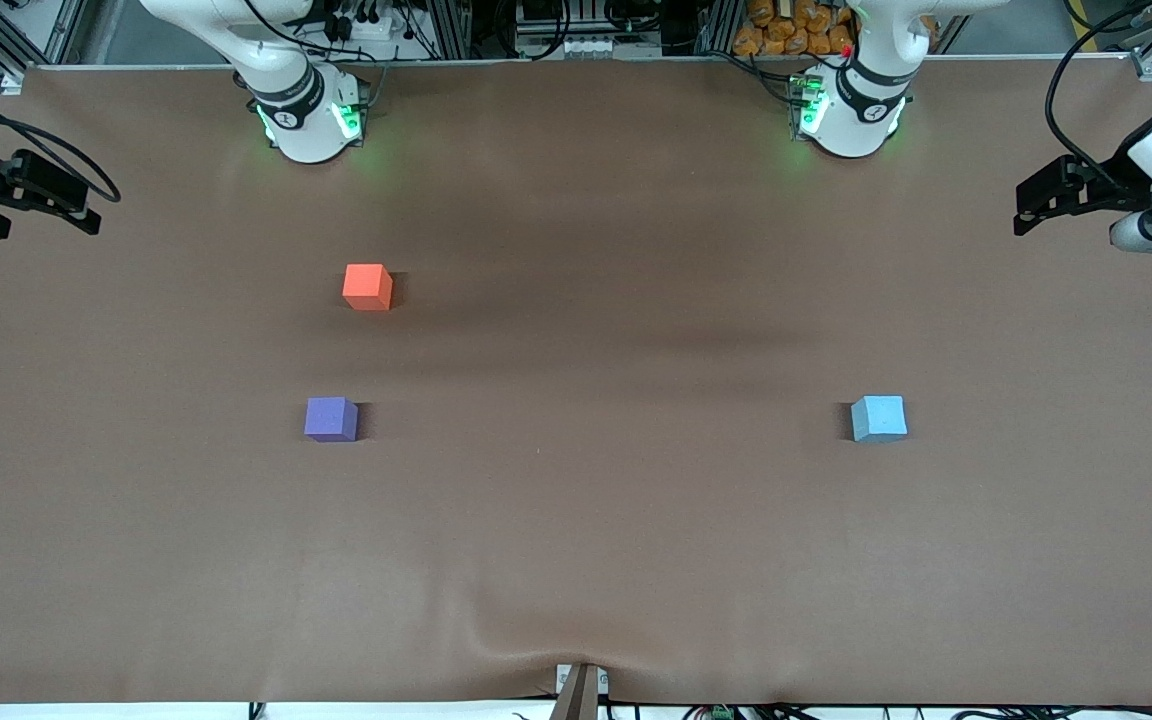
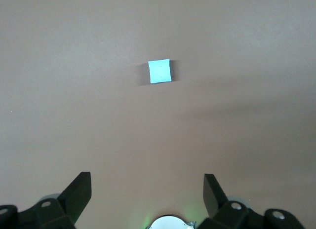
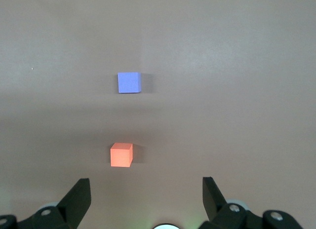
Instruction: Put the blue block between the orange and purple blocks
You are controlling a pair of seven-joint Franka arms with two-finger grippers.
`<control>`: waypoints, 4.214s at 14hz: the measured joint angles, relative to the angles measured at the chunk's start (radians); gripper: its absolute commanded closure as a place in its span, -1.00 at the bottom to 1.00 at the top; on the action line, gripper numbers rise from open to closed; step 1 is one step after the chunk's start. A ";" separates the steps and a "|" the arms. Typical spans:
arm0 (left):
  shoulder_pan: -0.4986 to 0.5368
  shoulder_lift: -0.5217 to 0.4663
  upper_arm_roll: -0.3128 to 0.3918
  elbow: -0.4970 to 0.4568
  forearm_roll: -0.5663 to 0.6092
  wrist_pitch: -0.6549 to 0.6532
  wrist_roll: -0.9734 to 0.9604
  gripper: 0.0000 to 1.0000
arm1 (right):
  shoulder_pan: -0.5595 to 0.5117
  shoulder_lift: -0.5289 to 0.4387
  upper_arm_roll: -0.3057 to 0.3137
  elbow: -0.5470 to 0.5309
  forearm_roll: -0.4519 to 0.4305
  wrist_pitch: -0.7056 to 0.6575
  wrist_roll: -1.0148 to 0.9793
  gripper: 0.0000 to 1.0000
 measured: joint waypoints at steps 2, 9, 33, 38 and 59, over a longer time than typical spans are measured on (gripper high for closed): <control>0.000 0.000 0.000 0.001 0.000 0.002 0.000 -1.00 | 0.000 0.000 0.000 0.000 0.000 0.000 0.000 -1.00; 0.001 0.006 0.001 0.001 0.000 0.003 0.000 -1.00 | -0.001 0.000 0.000 0.000 0.000 -0.002 0.000 -1.00; 0.055 0.350 0.003 -0.339 0.000 0.643 -0.007 -1.00 | -0.003 0.001 -0.001 0.000 0.000 -0.005 0.000 -1.00; 0.018 0.449 -0.008 -0.375 0.000 0.761 -0.054 -1.00 | -0.004 0.002 -0.001 0.000 0.001 -0.005 0.000 -1.00; -0.032 0.490 -0.021 -0.254 0.000 0.834 -0.201 0.52 | -0.011 0.003 -0.010 0.000 0.007 -0.011 0.000 -1.00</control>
